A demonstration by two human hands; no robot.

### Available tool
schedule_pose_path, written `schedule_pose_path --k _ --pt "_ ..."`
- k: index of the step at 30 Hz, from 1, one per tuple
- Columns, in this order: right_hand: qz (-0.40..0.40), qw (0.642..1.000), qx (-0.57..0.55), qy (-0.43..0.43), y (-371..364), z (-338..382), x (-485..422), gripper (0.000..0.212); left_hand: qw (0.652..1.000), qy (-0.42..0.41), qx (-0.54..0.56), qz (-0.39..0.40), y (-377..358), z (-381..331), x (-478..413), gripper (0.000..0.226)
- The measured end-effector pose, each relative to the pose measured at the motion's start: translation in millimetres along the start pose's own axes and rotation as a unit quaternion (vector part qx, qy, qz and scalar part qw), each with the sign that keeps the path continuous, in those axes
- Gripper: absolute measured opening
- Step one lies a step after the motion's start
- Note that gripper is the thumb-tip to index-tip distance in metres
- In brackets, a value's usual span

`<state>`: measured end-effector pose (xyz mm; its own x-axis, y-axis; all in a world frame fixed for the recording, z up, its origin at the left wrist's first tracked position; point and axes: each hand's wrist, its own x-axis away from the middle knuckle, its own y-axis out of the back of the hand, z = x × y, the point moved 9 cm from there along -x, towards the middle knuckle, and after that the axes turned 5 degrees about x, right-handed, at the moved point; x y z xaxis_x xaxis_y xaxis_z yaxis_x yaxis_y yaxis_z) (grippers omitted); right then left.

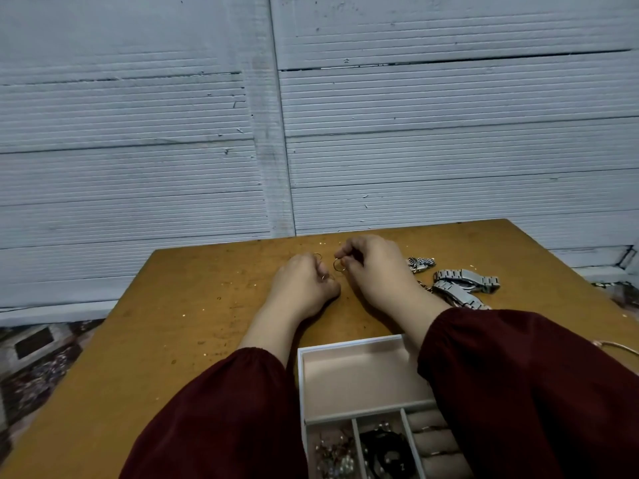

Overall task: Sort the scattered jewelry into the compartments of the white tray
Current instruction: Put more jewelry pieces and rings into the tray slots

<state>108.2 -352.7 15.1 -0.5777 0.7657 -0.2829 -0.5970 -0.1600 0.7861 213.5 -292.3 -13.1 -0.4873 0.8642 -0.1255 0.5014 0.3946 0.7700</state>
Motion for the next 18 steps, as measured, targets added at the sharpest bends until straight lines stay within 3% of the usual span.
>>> schedule_pose_path --k 5,10,15,18 --pt "-0.038 0.999 -0.021 0.013 11.5 0.6 2.2 0.015 0.986 -0.025 0.165 0.019 -2.5 13.5 6.4 0.02" --pt "-0.072 0.994 -0.082 0.004 39.8 1.0 19.1 0.014 0.931 0.007 0.365 -0.007 6.2 14.9 33.8 0.029" --pt "-0.086 0.991 -0.098 0.01 63.0 -0.8 64.4 0.015 0.914 -0.018 0.4 -0.062 23.2 -5.2 80.5 0.028" --pt "-0.091 0.987 -0.129 0.008 76.8 -4.2 98.7 0.019 0.921 -0.043 0.379 -0.078 36.9 -22.5 114.7 0.024"
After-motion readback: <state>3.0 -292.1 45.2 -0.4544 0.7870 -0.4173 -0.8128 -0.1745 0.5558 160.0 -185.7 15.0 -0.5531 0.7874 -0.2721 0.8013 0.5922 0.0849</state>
